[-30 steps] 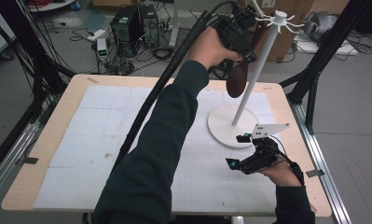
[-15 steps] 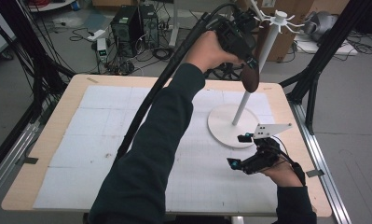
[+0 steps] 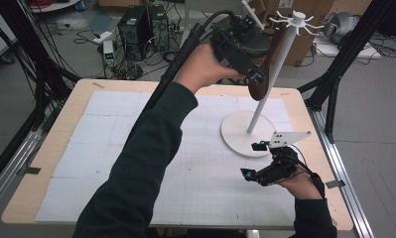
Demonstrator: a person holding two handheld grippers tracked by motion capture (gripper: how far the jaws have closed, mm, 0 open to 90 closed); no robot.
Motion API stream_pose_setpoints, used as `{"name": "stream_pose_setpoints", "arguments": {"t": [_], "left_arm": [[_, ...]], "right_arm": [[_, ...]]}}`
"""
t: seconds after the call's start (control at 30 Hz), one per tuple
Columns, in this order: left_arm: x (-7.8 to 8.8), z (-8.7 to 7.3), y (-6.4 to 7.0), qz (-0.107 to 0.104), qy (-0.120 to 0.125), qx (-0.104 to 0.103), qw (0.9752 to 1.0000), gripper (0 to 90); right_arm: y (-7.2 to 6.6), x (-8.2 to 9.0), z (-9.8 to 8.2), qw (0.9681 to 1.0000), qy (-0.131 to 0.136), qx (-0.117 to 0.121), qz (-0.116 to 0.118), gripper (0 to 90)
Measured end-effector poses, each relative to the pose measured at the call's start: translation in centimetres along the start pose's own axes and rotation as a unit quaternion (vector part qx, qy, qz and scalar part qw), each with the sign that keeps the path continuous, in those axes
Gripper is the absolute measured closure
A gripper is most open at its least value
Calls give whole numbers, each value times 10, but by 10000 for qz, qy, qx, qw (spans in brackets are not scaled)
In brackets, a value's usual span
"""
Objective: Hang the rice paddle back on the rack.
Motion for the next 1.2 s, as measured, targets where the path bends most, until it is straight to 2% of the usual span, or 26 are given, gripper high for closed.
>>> {"name": "stream_pose_setpoints", "arguments": {"t": [0.2, 0.43, 0.53, 0.77, 0.9, 1.2], "left_arm": [[15, -32, -10, 107, 44, 37, 9999, 181], [22, -70, -22, 228, 29, 171, 9996, 16], [25, -84, -27, 215, 64, 220, 9995, 16], [36, -113, -34, 223, 256, 312, 9989, 16], [42, -128, -35, 255, 383, 391, 9982, 16], [55, -167, -40, 284, 540, 478, 9970, 16]], "right_arm": [[-1, -1, 4, 10000, 71, 24, 26, 3], [-4, -6, 10, 9998, 103, 14, 158, 3], [-4, -10, 12, 9998, 114, 97, 143, 3], [-5, -12, 16, 9997, 162, 75, 185, 3], [-5, -10, 17, 9995, 256, -38, 173, 3], [-4, -10, 19, 9993, 319, -44, 163, 3]]}}
Point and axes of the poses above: each handheld gripper's, and its own axes: x roughly backward along the jaws, z roughly out of its top, y roughly to its right, the point moved 4 cm from there along -x, roughly forward along the jaws, and after that the axes turned 13 degrees about x, right-handed, at the moved point
